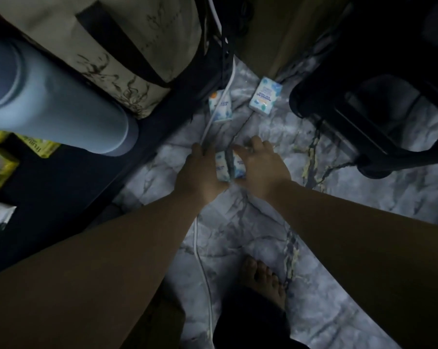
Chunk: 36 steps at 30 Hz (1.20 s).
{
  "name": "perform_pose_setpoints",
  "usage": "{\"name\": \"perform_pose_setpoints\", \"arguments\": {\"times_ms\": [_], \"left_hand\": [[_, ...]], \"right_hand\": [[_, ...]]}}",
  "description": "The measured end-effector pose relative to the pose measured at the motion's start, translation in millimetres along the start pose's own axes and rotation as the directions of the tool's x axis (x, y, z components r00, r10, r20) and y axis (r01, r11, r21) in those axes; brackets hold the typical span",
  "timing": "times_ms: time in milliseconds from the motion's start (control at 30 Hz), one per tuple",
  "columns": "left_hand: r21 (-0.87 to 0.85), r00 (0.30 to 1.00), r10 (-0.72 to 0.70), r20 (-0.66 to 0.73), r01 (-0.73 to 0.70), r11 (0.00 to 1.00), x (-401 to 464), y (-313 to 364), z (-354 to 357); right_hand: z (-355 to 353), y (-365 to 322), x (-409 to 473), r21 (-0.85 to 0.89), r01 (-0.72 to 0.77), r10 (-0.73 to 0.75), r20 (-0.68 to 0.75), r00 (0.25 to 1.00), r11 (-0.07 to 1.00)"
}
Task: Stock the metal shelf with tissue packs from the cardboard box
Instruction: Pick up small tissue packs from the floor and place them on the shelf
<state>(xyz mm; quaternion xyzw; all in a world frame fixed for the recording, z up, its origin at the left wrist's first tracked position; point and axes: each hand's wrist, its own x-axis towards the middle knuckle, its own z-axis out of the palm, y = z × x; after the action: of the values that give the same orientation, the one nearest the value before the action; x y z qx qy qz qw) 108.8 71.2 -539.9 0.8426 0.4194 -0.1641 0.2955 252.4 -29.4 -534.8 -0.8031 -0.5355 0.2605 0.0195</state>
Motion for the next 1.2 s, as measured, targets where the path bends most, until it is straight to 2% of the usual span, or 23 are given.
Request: {"name": "perform_pose_setpoints", "arguments": {"times_ms": [167,267,467,600,800,933,1100,1200], "left_hand": [[-0.034,0.999,-0.034,0.04,0.036,0.999,-23,-2,-23],[-0.09,1.0,-0.006,0.011,0.007,0.996,-60,6,-62],[-0.102,0.992,0.12,-0.031,-0.123,0.987,-168,42,-175],[-0.207,0.979,0.182,-0.095,-0.199,0.958,-257,68,-264],[-0.112,0.938,0.295,-0.184,-0.318,0.941,-392,87,-395],[-0.166,0.938,0.212,-0.274,-0.263,0.95,-485,95,-471],[-0.246,0.88,0.142,-0.454,-0.277,0.929,-602,90,-547],[-0.231,0.831,0.094,-0.548,-0.258,0.938,-666,79,-580]], "right_hand": [[-18,-2,-34,0.128,-0.076,0.078,-0.009,0.997,0.989],[-51,-11,-68,0.213,-0.06,0.072,-0.044,0.996,0.975],[-174,-61,-147,0.323,-0.005,0.047,-0.123,0.991,0.946],[-273,-108,-208,0.373,0.057,0.029,-0.223,0.974,0.926],[-412,-201,-299,0.248,0.177,-0.097,-0.302,0.948,0.952],[-486,-263,-356,0.25,0.225,-0.141,-0.316,0.938,0.942],[-564,-346,-409,0.189,0.393,-0.304,-0.375,0.876,0.9],[-601,-396,-430,0.149,0.492,-0.401,-0.404,0.822,0.858]]}}
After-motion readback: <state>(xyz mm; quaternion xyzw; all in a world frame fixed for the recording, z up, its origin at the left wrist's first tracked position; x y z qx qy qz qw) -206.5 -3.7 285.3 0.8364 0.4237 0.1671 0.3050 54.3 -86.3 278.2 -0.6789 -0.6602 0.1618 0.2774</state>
